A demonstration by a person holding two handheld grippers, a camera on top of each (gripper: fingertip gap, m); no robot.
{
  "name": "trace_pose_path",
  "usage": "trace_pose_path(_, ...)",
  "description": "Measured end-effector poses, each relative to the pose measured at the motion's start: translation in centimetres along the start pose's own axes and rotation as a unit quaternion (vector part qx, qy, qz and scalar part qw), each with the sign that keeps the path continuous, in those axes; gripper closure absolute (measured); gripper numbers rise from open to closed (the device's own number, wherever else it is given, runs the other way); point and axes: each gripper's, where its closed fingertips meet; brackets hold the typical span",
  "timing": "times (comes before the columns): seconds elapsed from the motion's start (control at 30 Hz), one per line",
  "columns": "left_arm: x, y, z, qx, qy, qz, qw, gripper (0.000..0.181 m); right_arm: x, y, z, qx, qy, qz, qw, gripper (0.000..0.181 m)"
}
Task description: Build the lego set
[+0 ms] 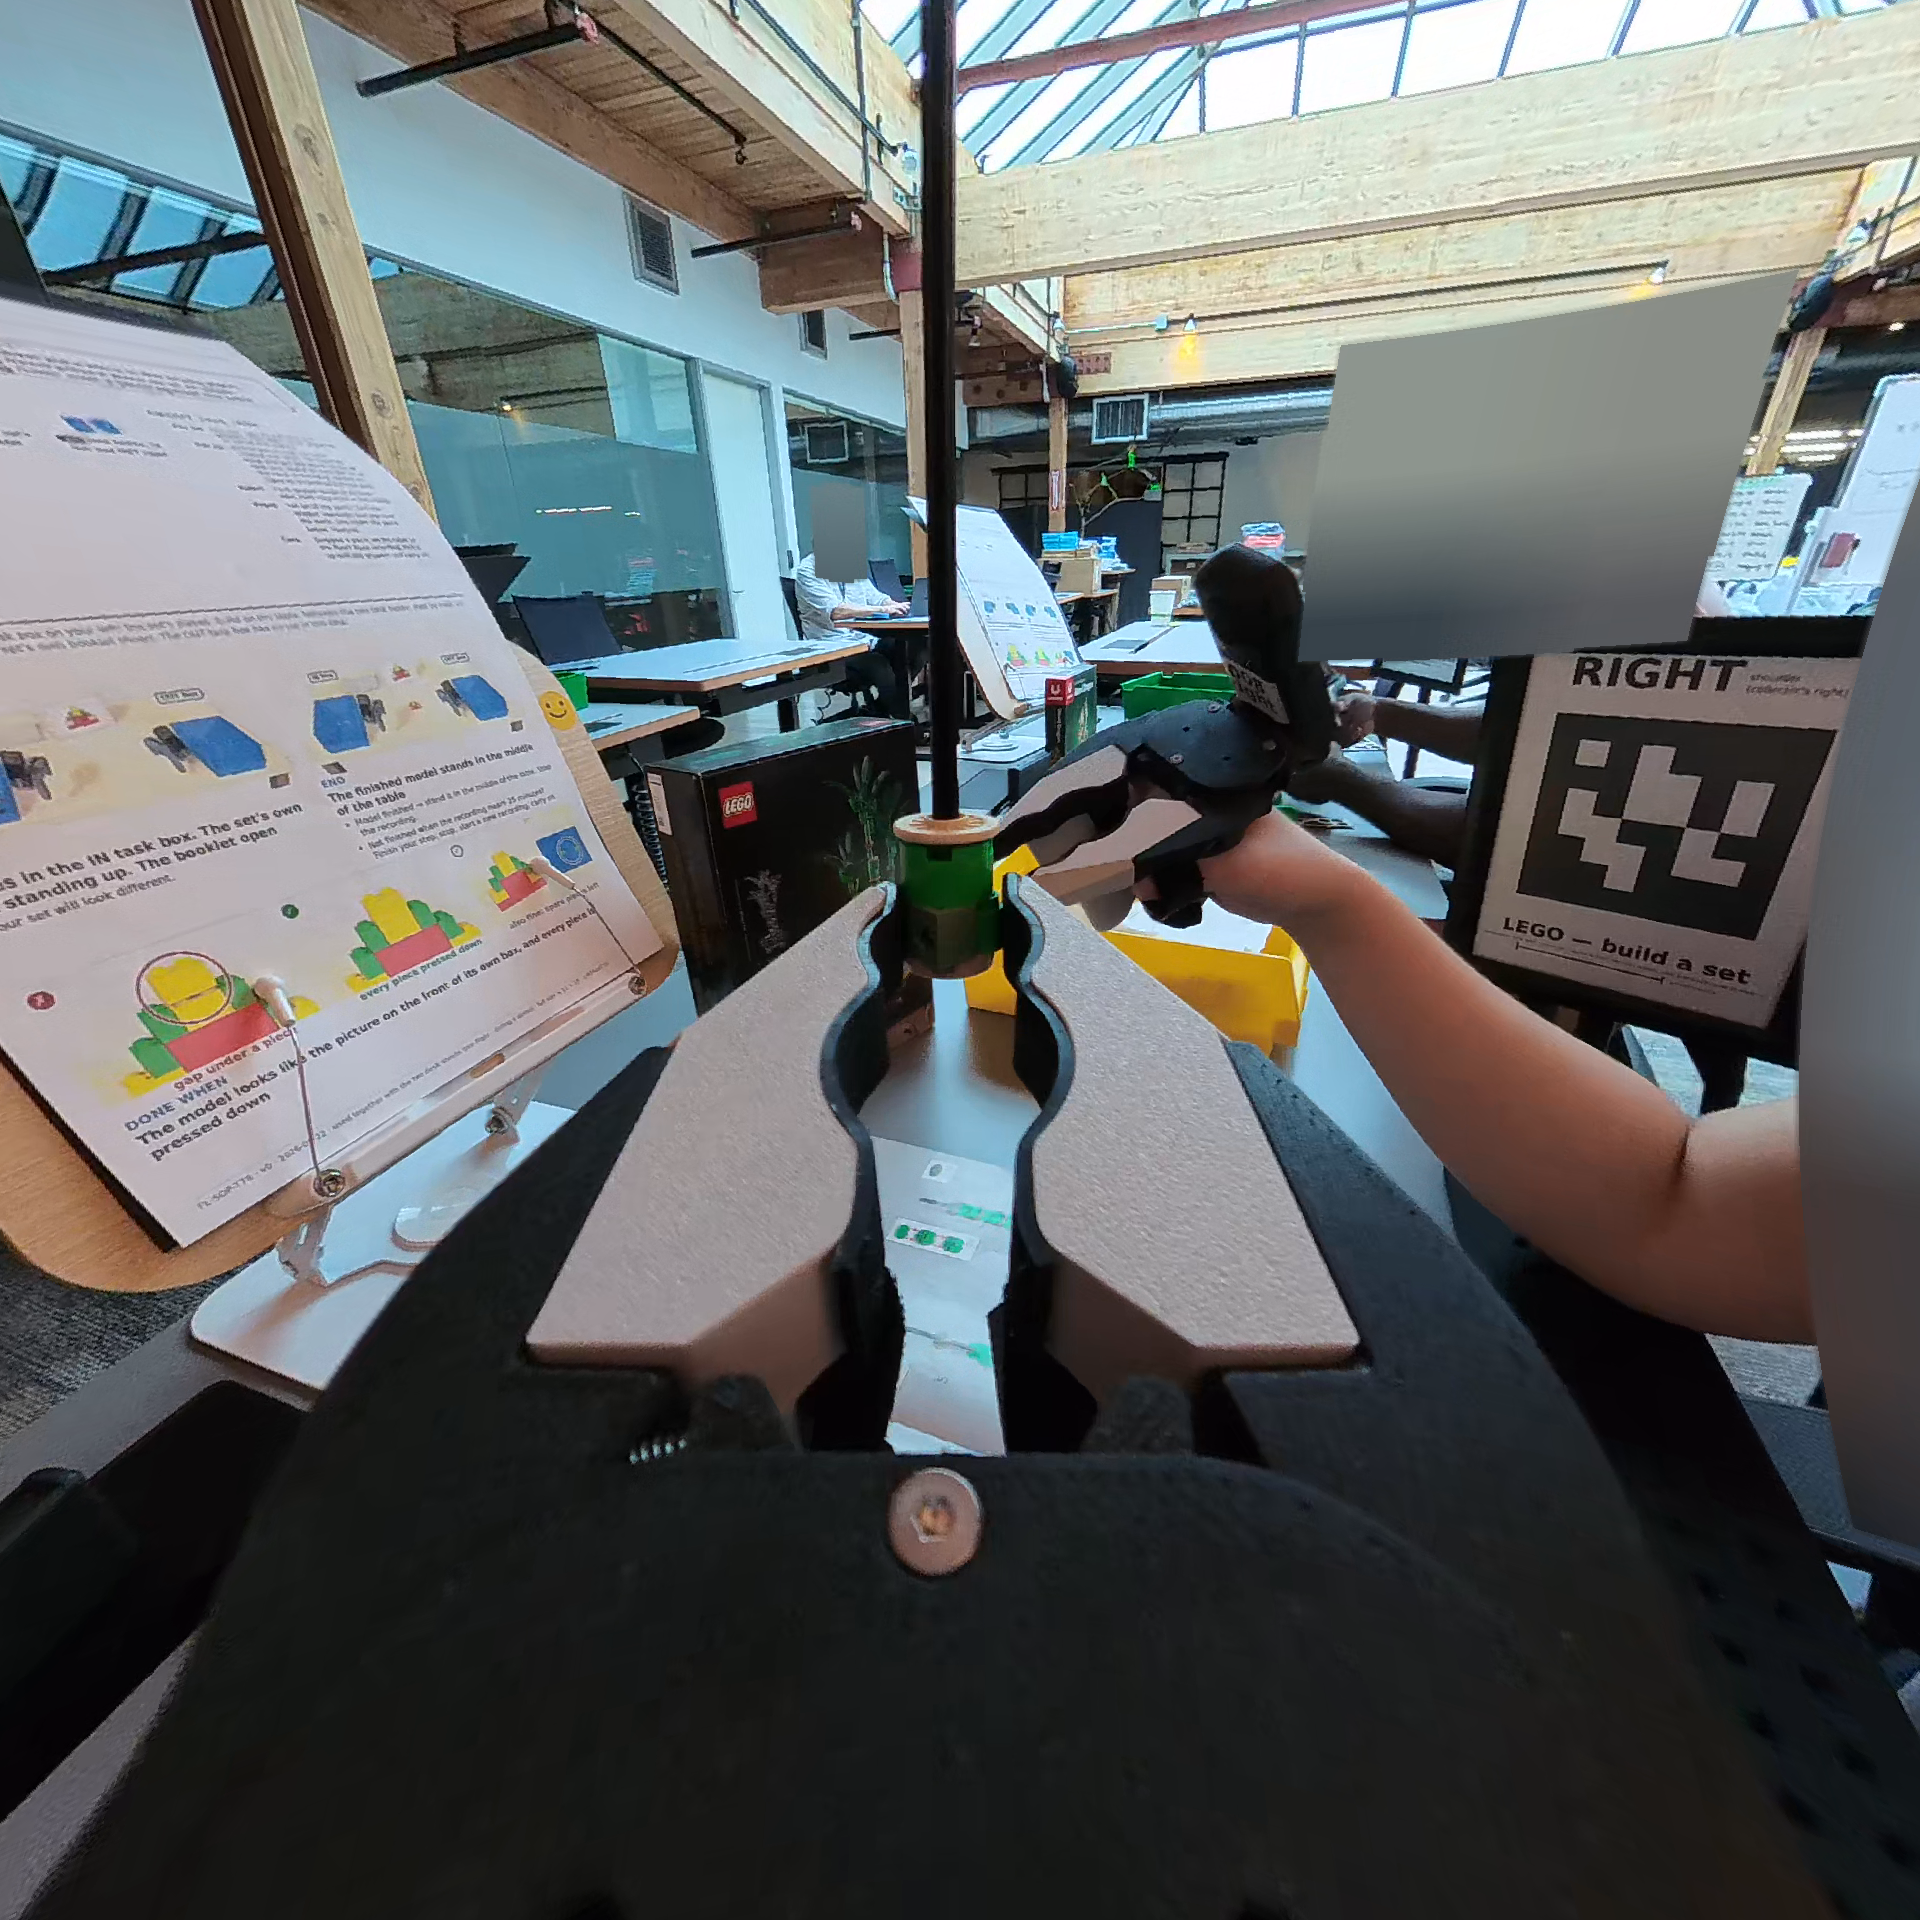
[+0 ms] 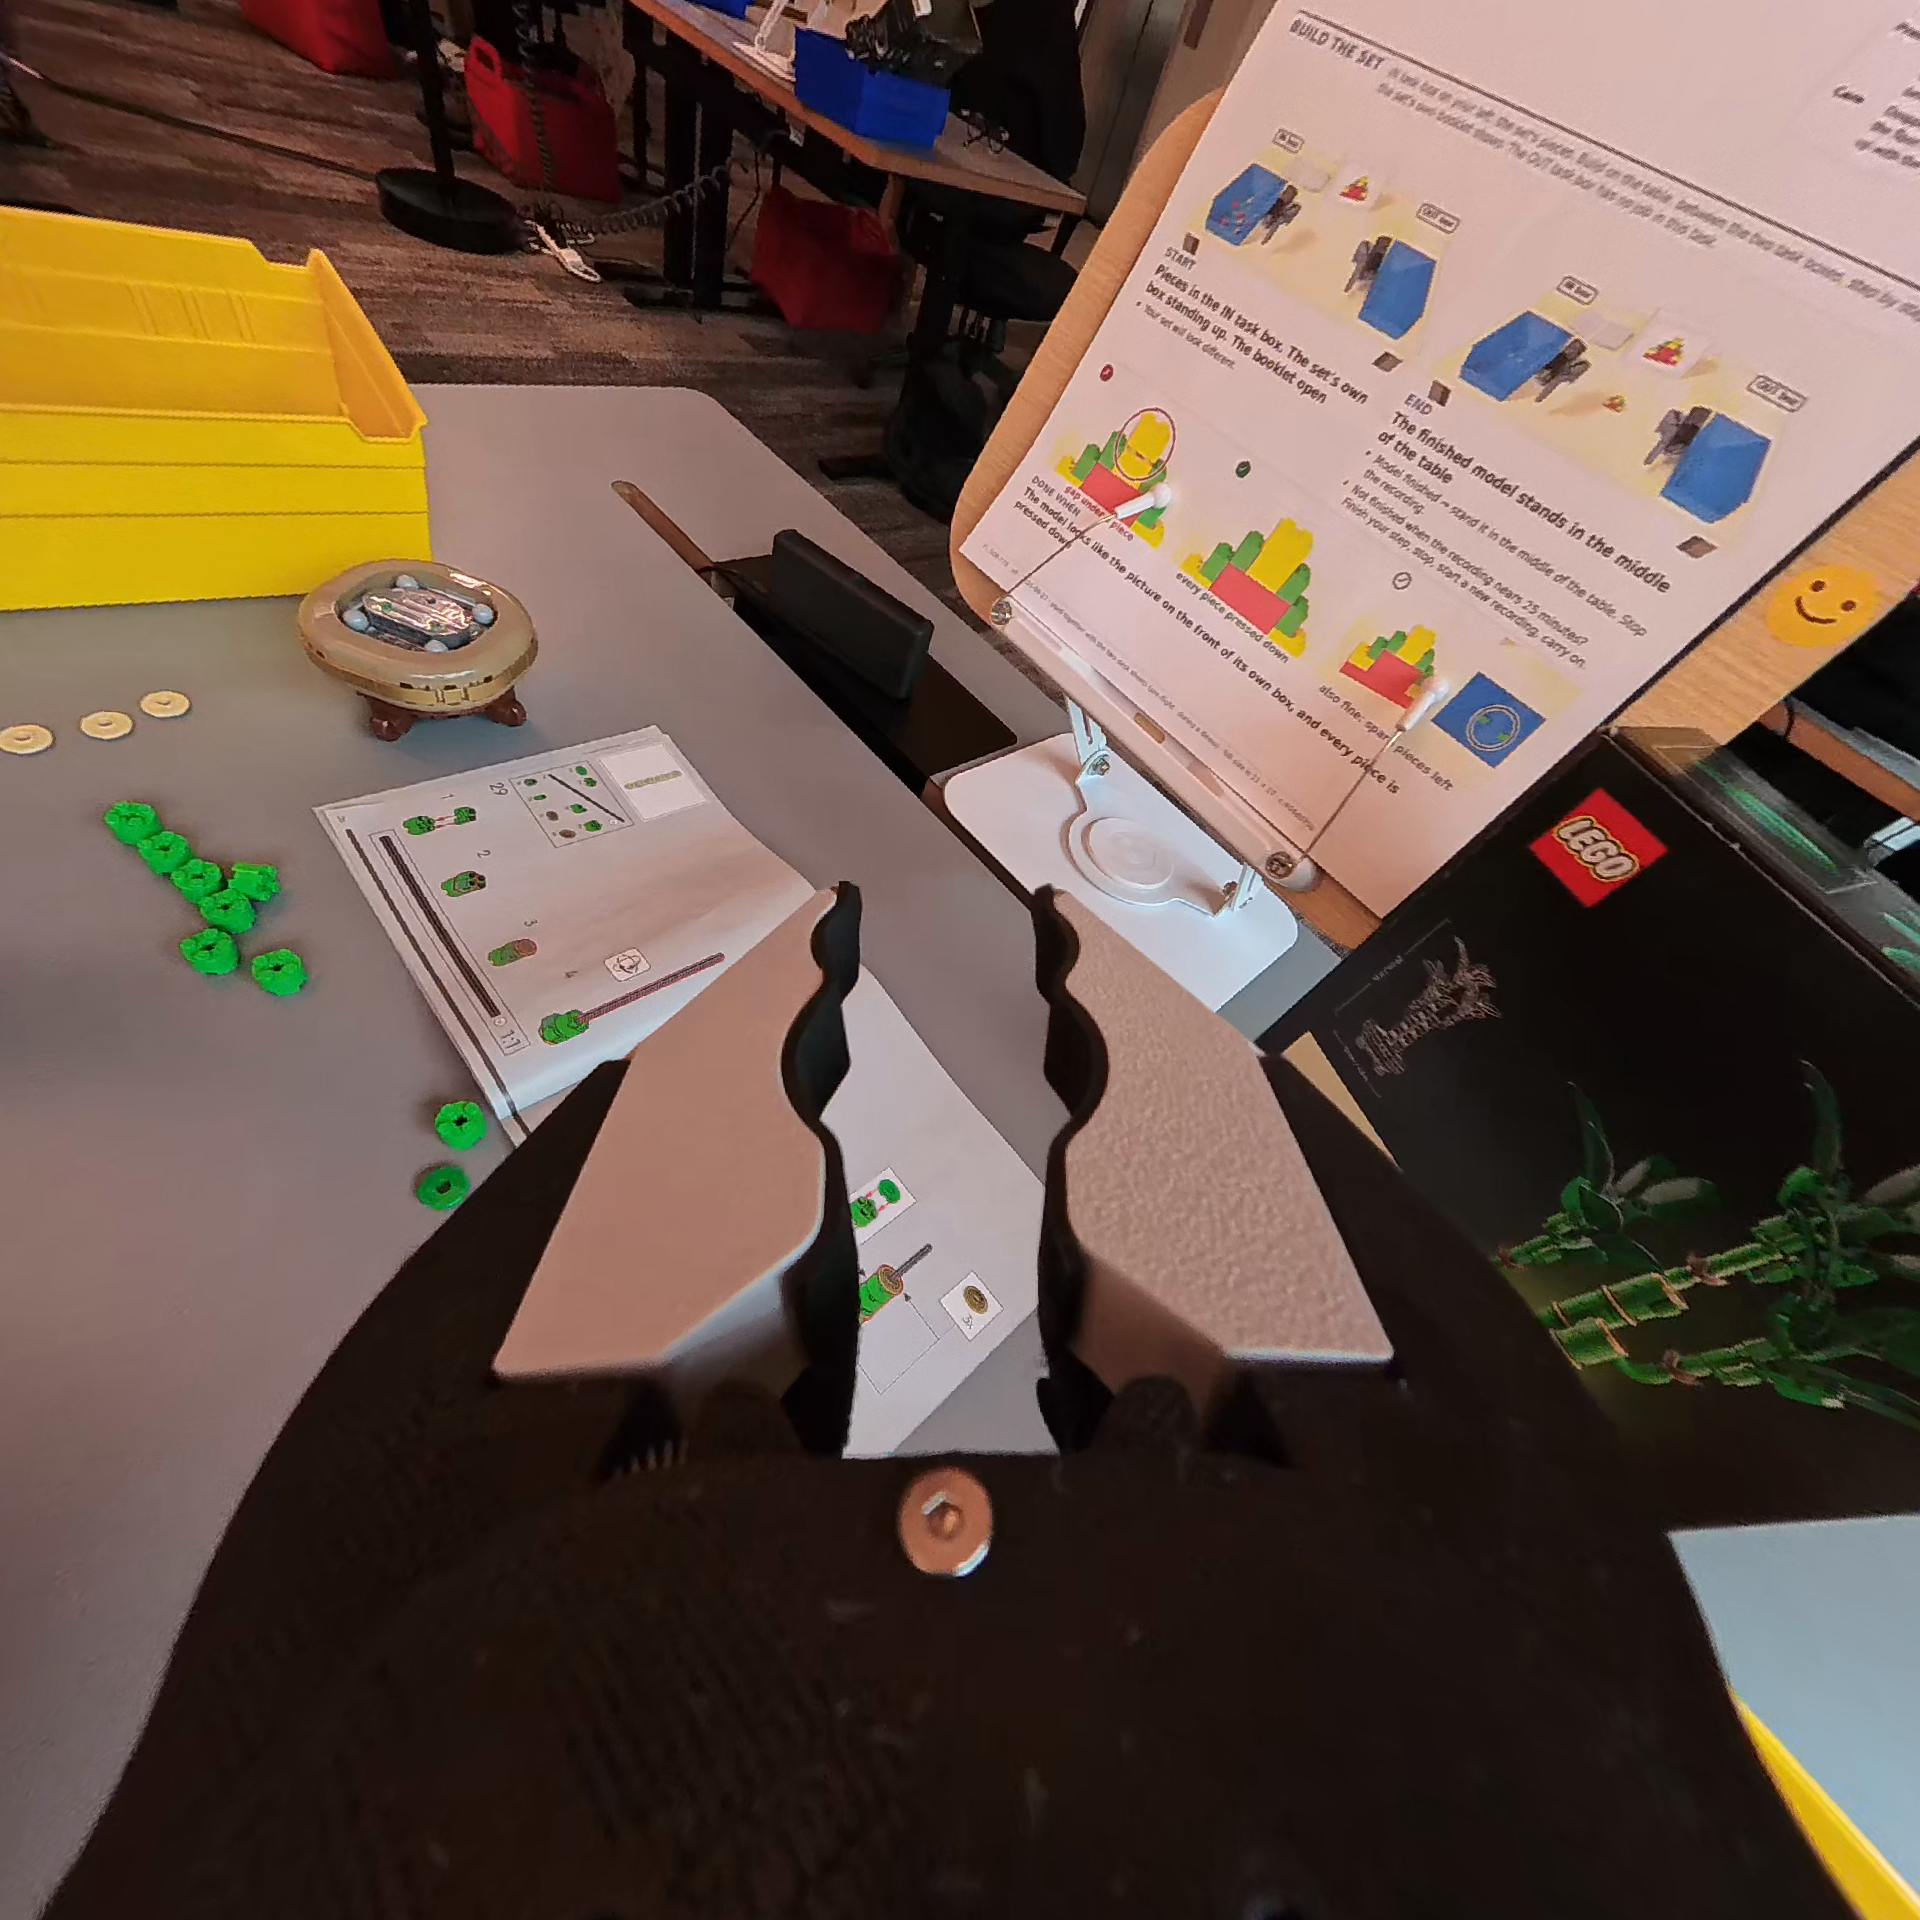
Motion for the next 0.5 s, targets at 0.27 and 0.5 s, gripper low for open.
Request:
trace_pose_path(0.27,2.0,-0.3,1.8,-0.018,0.016,0.022,0.999,0.166,-1.3,-0.9,-0.2,0.01,-0.011,0.017,1.0,0.148)
trace_pose_path(0.5,4.5,-1.0,2.8,-0.016,0.016,0.044,0.999,0.166,-2.6,-4.0,1.1,0.02,0.002,0.072,0.997,0.148)
Point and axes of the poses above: each gripper's, where its closed fingertips meet, x back along the fingers, z out of its top, y = z × x across the jaws, and after that the axes turned 6 degrees about -x, right-handed
